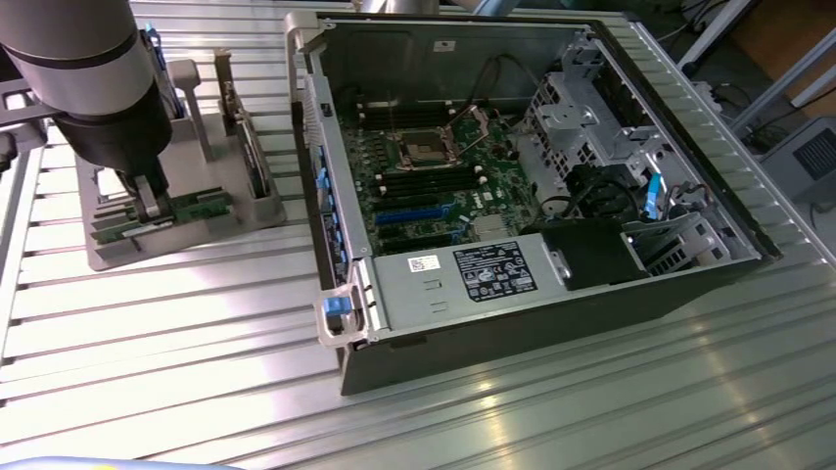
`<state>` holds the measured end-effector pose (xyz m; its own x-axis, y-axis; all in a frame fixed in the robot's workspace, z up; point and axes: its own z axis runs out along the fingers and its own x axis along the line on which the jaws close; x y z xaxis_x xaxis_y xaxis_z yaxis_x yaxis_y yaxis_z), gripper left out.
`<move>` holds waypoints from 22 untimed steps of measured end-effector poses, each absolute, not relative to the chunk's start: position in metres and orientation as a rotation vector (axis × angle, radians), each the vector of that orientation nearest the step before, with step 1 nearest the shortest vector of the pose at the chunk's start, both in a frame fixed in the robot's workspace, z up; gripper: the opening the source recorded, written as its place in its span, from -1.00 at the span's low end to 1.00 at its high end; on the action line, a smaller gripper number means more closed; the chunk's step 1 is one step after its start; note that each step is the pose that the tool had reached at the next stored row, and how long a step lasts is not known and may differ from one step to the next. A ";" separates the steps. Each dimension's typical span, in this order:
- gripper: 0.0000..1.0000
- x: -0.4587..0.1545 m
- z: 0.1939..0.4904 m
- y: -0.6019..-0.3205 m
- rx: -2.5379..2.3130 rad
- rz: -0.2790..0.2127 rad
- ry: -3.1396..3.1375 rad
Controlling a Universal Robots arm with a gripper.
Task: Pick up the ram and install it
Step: 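Pick up the ram and move it above insertion slot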
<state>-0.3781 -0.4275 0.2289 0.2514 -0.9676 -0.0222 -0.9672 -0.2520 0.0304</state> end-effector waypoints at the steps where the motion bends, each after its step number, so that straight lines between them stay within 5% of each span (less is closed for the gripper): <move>1: -0.74 -0.378 0.230 -0.427 2.477 -0.057 -1.915; 22: -0.74 -0.378 0.257 -0.427 2.477 -0.057 -1.915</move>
<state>-0.3781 -0.4275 0.2568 0.2515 -0.9676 -0.0222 -0.9672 -0.2521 0.0303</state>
